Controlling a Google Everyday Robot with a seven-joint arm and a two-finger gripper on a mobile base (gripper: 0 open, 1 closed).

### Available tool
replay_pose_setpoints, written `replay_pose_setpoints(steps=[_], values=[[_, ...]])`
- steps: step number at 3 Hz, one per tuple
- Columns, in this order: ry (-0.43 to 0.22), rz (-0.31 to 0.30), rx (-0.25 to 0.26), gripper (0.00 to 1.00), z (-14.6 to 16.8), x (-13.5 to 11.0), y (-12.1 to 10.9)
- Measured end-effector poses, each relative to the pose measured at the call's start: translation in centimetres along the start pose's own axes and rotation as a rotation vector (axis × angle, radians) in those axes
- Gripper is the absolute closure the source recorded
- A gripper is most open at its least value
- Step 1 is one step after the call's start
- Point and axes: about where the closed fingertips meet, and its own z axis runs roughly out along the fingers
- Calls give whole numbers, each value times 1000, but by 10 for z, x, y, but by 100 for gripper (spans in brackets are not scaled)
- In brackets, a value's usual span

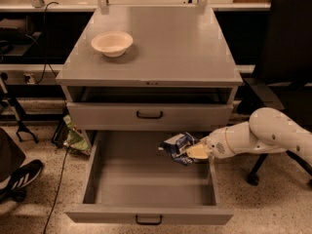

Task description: Place blue chip bag into middle drawer

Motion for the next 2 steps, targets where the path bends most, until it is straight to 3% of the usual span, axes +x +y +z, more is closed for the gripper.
replay_pose_setpoints(steps=[2], values=[[46,138,-103,100,86,75,-6]])
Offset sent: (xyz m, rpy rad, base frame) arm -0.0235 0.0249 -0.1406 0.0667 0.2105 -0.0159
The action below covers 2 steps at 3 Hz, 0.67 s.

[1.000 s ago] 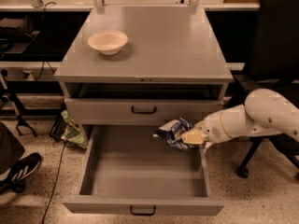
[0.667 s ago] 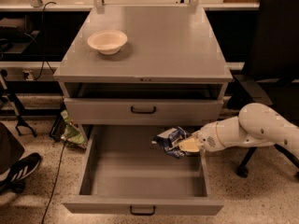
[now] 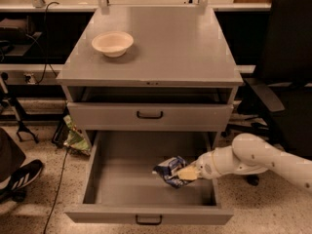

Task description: Place blue chip bag into middle drawer

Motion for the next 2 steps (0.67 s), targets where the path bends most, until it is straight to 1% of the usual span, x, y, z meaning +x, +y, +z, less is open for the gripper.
replay_pose_setpoints(steps=[1,2], values=[[11,57,-35,100,30,17,-3],[13,56,-39,82,32,17,-2]])
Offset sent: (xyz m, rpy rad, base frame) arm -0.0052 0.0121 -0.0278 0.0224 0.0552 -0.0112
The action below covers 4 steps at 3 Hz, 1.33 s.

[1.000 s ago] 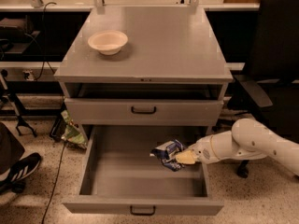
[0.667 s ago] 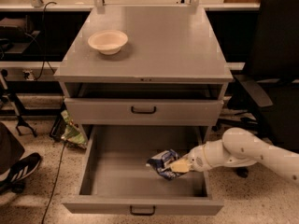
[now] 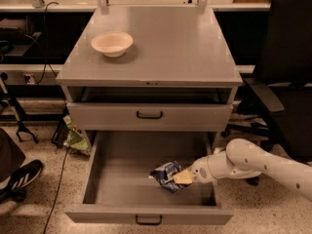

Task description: Place blue chip bag into middle drawer

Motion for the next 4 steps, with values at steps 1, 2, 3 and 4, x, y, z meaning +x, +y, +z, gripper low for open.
replay_pose_setpoints(steps=[1,2,3,4], values=[[2,0,-4,52,2,1,1],[4,-1,-8,27,4,1,2],[6,-1,-11,5,6,1,3],[7,-2,-13,0,7,1,4]])
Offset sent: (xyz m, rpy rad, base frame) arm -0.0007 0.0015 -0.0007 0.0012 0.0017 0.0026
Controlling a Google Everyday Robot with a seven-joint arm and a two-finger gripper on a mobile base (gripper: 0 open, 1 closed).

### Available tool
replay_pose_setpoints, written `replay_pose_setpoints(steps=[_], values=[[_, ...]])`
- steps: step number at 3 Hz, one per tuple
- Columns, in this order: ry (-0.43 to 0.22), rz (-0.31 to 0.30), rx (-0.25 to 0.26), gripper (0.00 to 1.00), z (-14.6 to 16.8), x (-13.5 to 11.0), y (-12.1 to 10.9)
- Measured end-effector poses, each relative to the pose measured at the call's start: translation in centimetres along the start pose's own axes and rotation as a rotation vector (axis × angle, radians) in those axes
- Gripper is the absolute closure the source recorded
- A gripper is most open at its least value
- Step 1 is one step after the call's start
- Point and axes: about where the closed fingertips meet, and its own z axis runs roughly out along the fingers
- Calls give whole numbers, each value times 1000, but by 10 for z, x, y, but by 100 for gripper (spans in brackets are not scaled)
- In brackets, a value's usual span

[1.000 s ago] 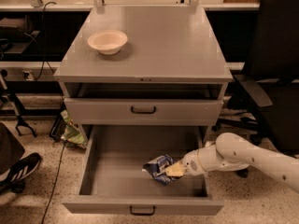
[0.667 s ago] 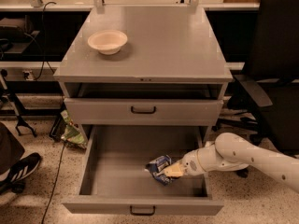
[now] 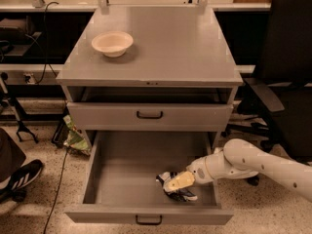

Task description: Place blue chip bag into middle drawer

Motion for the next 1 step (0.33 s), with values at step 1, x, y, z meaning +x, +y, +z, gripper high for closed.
replay_pose_setpoints(steps=[1], values=[[0,0,0,0,0,0,0]])
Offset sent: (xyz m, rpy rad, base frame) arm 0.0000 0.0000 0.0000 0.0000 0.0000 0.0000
